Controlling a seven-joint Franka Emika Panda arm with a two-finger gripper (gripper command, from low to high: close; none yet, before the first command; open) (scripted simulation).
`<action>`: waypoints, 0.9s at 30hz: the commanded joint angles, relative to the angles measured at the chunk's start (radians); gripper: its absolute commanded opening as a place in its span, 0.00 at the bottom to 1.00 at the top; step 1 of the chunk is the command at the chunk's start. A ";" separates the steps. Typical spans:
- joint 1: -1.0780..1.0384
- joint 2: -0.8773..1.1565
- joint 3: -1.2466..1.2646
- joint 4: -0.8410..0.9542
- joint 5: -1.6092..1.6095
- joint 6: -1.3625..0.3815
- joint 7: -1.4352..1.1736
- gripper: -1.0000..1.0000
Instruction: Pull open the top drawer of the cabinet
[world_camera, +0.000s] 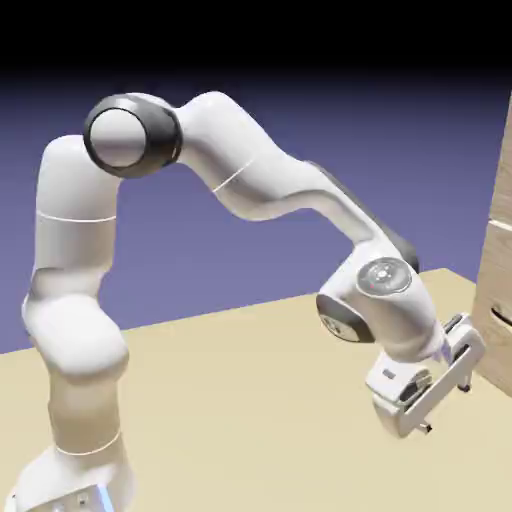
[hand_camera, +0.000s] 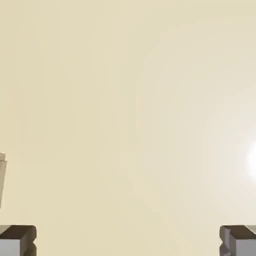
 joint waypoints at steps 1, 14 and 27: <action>0.012 0.033 -0.032 0.022 0.044 -0.011 0.010 0.50; 0.161 0.468 -0.441 0.313 0.609 -0.153 0.140 0.50; 0.311 0.903 -0.851 0.604 1.174 -0.295 0.270 0.50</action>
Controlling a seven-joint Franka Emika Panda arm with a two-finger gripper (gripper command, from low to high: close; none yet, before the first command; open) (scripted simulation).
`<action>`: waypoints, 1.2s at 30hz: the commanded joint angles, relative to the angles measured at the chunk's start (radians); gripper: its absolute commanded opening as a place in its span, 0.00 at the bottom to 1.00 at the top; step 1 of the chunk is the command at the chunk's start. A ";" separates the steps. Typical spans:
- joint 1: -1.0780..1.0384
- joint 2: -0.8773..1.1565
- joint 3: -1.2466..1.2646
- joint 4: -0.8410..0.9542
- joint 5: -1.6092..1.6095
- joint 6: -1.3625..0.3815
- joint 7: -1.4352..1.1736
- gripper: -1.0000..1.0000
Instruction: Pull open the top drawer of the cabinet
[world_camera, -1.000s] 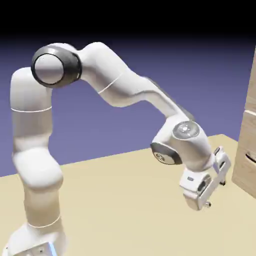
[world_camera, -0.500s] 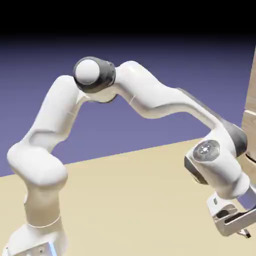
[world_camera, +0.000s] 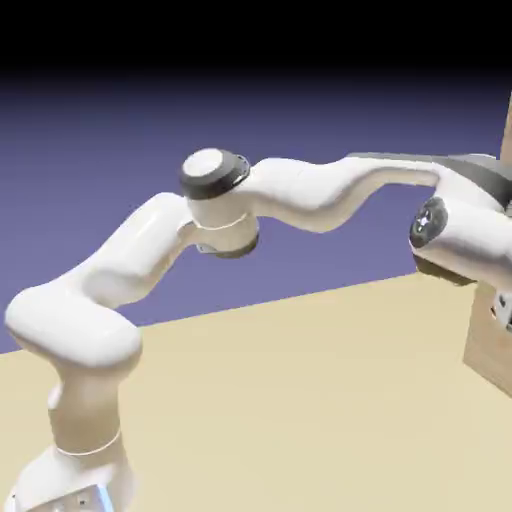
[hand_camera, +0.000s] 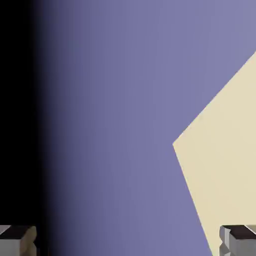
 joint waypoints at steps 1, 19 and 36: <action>0.012 0.033 -0.032 0.022 0.044 -0.011 0.010 0.50; -0.064 0.318 -0.320 0.548 0.425 0.023 0.190 0.50; 0.206 0.360 -0.335 0.060 0.446 -0.186 0.073 0.00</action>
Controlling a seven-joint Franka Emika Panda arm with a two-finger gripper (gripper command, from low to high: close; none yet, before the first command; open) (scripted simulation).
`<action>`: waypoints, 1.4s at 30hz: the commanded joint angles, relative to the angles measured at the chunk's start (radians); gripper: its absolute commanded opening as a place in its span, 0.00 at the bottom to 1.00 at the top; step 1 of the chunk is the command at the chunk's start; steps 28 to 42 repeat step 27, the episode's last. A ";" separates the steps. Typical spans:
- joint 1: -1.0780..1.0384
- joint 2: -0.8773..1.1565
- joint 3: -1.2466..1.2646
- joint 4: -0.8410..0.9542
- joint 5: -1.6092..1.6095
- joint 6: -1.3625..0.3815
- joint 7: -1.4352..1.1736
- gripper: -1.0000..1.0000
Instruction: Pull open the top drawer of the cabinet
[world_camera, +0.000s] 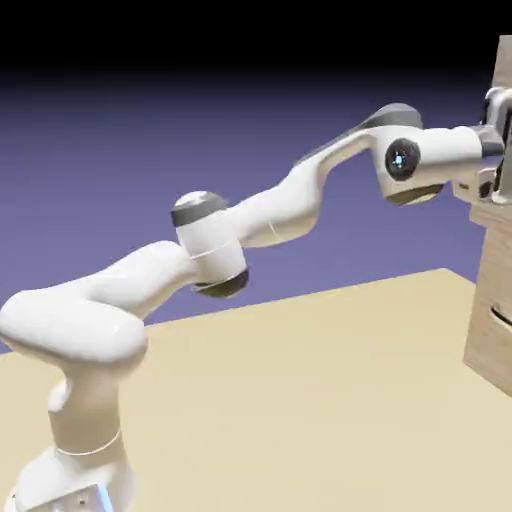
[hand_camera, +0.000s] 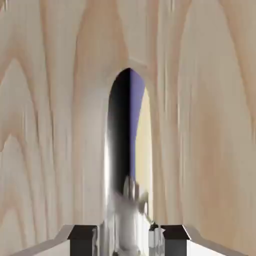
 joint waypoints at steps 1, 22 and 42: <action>0.020 0.003 -0.002 -0.036 -0.004 -0.016 -0.005 0.00; 0.447 0.076 -0.142 -0.797 -0.127 -0.356 -0.120 0.00; 0.493 0.091 -0.178 -0.881 -0.162 -0.394 -0.129 1.00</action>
